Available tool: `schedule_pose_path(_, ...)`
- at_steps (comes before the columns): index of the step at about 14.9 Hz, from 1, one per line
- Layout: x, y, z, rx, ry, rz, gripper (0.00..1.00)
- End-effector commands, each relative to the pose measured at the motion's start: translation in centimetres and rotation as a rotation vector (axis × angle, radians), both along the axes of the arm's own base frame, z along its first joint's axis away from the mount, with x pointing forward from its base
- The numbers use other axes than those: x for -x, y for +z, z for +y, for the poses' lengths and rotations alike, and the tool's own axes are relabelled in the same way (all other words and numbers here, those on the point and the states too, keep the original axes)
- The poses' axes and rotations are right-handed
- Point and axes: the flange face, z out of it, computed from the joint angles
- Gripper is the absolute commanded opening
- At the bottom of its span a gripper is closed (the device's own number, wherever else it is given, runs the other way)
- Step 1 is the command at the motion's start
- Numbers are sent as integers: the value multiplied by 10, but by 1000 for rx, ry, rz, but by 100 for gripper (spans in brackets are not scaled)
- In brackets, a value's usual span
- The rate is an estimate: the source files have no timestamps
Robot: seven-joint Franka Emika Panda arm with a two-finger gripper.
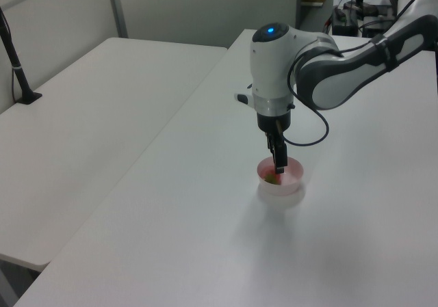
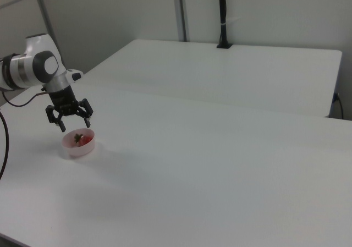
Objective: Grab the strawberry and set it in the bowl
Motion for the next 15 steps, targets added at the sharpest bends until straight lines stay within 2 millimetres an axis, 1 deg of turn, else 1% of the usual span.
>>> schedule_pose_path(1,9,61,-30,-30,-169,-5,100)
schedule_pose_path(2,10,86,-55,-36,-300,-9,100)
schedule_pose_path(3,15,110,-88,-26,-411,10,100)
schedule_pose_path(5,23,148,-134,-24,-495,10,100)
schedule_pose_path(6,25,166,-161,-31,-539,-5,100)
schedule_pose_path(7,29,182,-183,-39,-576,-26,100)
schedule_pose_path(8,34,196,-203,-44,-608,-42,100)
schedule_pose_path(9,37,204,-219,-45,-633,-53,100)
schedule_pose_path(11,41,214,-240,-44,-653,-69,100)
schedule_pose_path(12,43,210,-243,-38,-646,-61,100)
schedule_pose_path(15,46,205,-239,-16,-629,-59,100)
